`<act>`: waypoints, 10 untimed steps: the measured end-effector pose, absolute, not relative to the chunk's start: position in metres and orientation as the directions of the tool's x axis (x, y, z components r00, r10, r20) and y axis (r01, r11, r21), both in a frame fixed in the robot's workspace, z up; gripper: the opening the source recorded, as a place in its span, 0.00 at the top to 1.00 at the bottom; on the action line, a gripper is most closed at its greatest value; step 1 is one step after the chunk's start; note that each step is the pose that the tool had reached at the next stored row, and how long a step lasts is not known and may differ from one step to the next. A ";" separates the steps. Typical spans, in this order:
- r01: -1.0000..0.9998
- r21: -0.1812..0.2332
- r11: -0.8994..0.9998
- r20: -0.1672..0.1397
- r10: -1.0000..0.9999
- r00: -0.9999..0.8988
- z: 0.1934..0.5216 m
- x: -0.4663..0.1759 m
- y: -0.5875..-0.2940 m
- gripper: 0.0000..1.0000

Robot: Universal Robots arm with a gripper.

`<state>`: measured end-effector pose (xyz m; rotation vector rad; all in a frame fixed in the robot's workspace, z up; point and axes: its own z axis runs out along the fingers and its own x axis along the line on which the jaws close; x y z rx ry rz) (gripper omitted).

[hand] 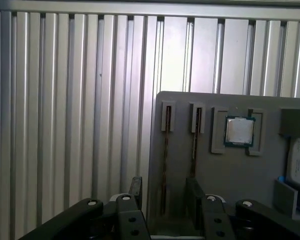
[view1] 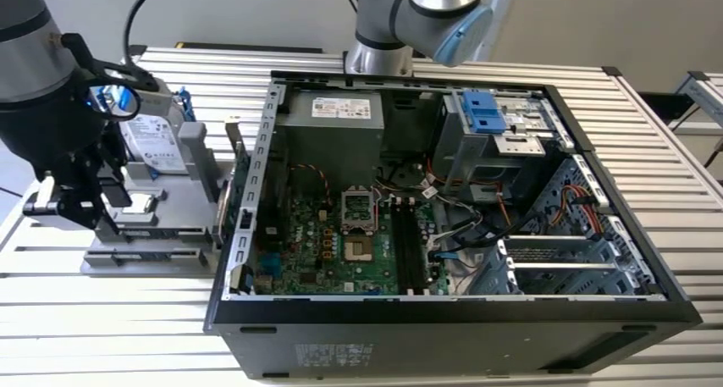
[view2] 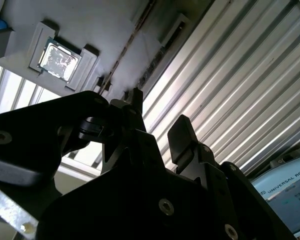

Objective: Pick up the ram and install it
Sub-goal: 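Pick up the ram and move it above insertion slot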

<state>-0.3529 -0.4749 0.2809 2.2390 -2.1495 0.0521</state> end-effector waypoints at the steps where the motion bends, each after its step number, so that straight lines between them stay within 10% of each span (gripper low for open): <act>1: -0.999 0.004 -0.041 0.050 -0.998 0.041 0.280 -0.353 -0.475 0.00; 10: -0.999 0.003 -0.040 0.050 -0.998 0.041 0.273 -0.353 -0.474 0.00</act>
